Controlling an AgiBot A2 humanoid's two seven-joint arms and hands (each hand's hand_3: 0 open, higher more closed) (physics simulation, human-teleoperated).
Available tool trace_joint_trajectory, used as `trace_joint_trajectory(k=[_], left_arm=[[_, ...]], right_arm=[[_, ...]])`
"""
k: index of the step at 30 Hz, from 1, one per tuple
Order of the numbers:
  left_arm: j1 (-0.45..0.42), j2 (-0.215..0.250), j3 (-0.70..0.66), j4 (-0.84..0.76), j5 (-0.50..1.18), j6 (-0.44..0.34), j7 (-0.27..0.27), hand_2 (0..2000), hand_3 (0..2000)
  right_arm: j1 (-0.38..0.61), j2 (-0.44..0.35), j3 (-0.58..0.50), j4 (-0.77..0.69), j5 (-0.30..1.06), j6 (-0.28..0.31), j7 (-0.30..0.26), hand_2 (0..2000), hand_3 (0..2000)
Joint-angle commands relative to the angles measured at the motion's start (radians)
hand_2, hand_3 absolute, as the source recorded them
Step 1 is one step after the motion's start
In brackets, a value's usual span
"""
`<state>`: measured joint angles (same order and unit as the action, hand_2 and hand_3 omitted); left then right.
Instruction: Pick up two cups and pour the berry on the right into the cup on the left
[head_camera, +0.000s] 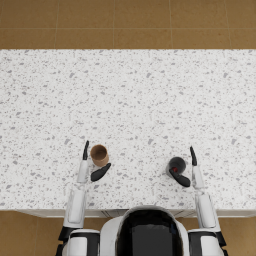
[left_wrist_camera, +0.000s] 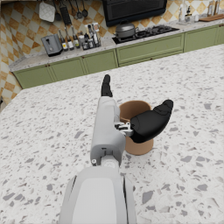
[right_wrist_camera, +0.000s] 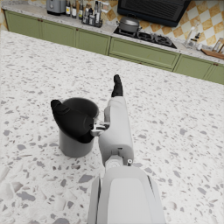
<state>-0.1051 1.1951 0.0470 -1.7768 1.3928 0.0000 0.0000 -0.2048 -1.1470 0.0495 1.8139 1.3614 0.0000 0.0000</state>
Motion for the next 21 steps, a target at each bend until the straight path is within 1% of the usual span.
trace_joint_trajectory(k=[1, 4, 9, 14, 19, 21], left_arm=[[0.005, 0.003, 0.006, 0.042, 0.0, 0.0, 0.0, 0, 0], [0.004, 0.01, 0.008, 0.051, 0.0, 0.0, 0.0, 0, 0], [0.015, 0.023, 0.024, 0.102, 0.0, 0.0, 0.0, 0, 0], [0.06, 0.046, 0.022, 0.163, 0.0, 0.0, 0.0, 0, 0], [0.098, 0.066, 0.032, 0.249, 0.0, 0.0, 0.0, 0, 0], [0.097, 0.07, 0.03, 0.245, 0.0, 0.0, 0.0, 0, 0]], right_arm=[[-0.014, 0.003, 0.029, -0.051, 0.0, 0.0, 0.0, 0, 0], [-0.03, 0.001, 0.04, -0.058, 0.0, 0.0, 0.0, 0, 0], [0.005, -0.023, 0.059, -0.12, 0.0, 0.0, 0.0, 0, 0], [0.043, -0.047, 0.068, -0.194, 0.0, 0.0, 0.0, 0, 0], [0.053, -0.062, 0.07, -0.225, 0.0, 0.018, 0.002, 0, 0], [0.053, -0.064, 0.067, -0.225, 0.0, 0.015, 0.004, 0, 0]])
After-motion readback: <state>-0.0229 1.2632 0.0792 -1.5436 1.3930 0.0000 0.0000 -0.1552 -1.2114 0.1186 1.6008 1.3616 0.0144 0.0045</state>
